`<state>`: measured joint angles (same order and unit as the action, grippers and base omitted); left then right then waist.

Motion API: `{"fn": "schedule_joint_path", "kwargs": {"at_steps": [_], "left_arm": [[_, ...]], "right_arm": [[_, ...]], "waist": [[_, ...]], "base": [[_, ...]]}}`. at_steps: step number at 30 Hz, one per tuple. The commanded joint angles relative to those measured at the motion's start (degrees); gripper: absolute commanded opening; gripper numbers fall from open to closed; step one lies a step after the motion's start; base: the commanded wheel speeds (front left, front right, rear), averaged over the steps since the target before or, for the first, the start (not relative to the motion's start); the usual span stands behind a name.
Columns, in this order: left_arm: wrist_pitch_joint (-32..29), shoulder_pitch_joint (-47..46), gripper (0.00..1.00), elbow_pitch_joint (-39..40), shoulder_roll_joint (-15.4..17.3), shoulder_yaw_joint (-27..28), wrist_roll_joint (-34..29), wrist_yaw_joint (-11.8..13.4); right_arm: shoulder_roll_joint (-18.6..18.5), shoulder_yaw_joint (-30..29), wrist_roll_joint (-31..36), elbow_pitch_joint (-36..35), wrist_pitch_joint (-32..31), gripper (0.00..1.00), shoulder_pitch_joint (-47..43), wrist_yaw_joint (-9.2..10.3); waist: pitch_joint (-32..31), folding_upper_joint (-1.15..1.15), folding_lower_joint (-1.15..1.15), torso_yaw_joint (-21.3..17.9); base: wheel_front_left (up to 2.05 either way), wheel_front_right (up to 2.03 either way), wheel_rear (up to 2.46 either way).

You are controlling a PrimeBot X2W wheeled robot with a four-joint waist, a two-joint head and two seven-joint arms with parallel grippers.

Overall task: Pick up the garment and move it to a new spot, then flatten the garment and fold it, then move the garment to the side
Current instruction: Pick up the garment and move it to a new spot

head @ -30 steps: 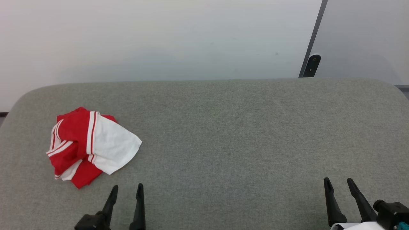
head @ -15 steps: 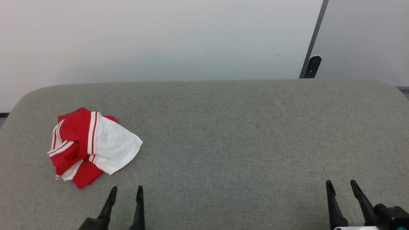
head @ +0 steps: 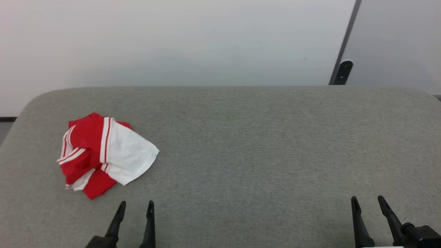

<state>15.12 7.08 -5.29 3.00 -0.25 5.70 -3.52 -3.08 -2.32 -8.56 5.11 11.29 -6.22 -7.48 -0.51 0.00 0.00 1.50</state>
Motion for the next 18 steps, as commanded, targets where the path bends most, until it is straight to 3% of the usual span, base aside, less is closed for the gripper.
{"fn": "schedule_joint_path", "kwargs": {"at_steps": [1, 18], "left_arm": [[0.1, -0.3, 1.0, -0.1, 0.0, 0.3, 0.5, 0.1], [0.0, 1.5, 1.0, 0.8, -0.1, 0.3, 4.2, 3.0]], "right_arm": [[0.2, 0.3, -0.2, -0.1, 0.3, 1.0, 0.2, -0.02], [-1.8, 8.6, -0.5, -0.4, -0.9, 1.0, 3.3, -0.02]], "waist": [[0.2, 0.0, 0.0, 1.4], [0.1, 0.0, 0.0, 18.1]], "base": [[0.0, 0.0, 0.0], [0.0, 0.0, 0.0]]}}
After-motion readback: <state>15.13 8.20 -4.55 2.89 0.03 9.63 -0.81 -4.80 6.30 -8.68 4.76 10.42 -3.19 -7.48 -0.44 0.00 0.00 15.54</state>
